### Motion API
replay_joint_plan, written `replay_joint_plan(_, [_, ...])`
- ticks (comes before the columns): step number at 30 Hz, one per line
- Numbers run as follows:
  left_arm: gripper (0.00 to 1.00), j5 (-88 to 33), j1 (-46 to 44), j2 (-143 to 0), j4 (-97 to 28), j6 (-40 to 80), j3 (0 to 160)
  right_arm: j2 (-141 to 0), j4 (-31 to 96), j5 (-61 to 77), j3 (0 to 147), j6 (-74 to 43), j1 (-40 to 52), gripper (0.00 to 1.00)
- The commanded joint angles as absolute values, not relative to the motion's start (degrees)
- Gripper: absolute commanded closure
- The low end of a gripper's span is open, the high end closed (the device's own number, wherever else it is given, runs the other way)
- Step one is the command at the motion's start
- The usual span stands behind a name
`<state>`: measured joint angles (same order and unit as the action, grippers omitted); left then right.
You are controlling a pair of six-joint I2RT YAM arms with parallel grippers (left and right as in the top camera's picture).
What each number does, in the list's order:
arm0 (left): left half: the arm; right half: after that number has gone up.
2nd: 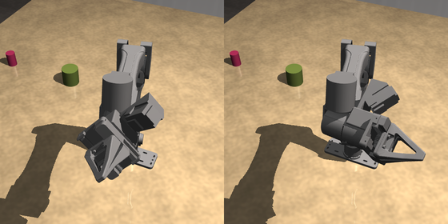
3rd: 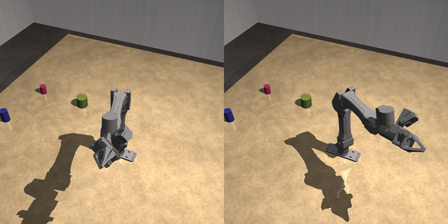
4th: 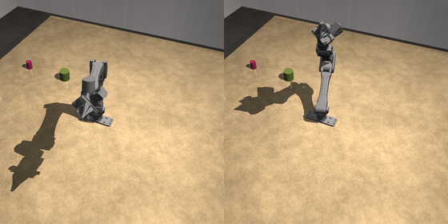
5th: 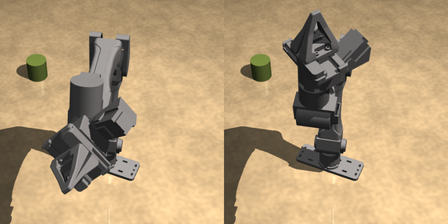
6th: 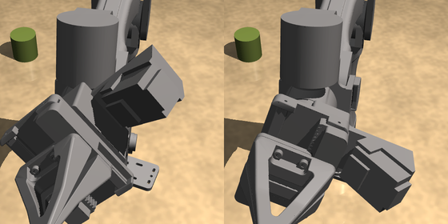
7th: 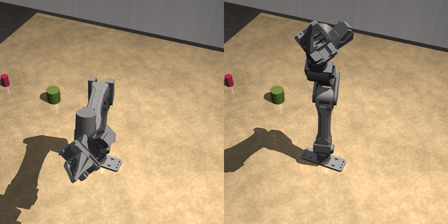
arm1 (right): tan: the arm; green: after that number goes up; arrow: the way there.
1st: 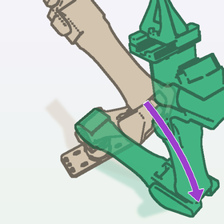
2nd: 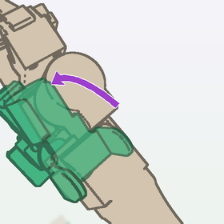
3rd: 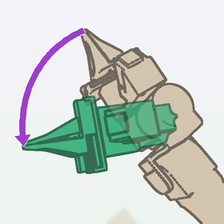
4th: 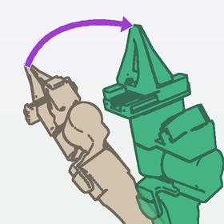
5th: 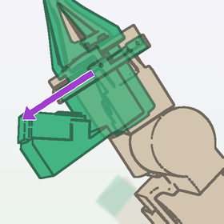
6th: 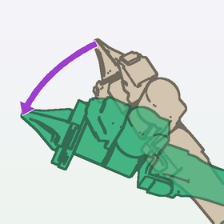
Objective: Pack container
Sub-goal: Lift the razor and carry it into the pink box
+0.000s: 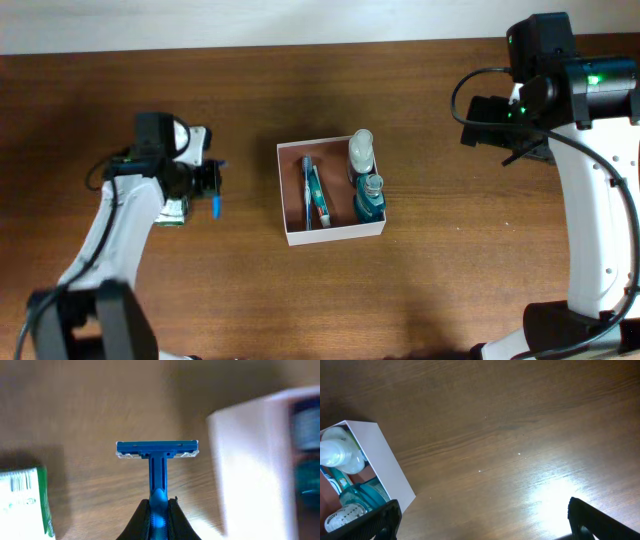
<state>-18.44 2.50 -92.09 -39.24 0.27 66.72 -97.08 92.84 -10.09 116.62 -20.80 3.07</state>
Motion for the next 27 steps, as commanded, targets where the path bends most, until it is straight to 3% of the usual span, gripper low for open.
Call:
replay_joint_plan(1, [0.99,-23.81,-0.30,-85.91,-39.05,5.58,69.45,-97.01,92.79,-11.00,117.01,-20.80,2.87,0.02])
replay_joint_plan(9, [0.99,-20.43,-11.55,-80.97,-34.87,14.46,69.69,-97.01,92.79,-11.00,117.01,-20.80,2.87,0.02])
replay_joint_plan(18, [0.99,-6.15,-24.73,-83.88,-33.69,24.05,69.69,-97.01,92.79,-11.00,117.01,-20.80,2.87,0.02])
replay_joint_plan(27, [0.99,-1.23,-30.79,-89.30,-30.57,25.54,69.69,-97.01,92.79,-11.00,117.01,-20.80,2.87,0.02])
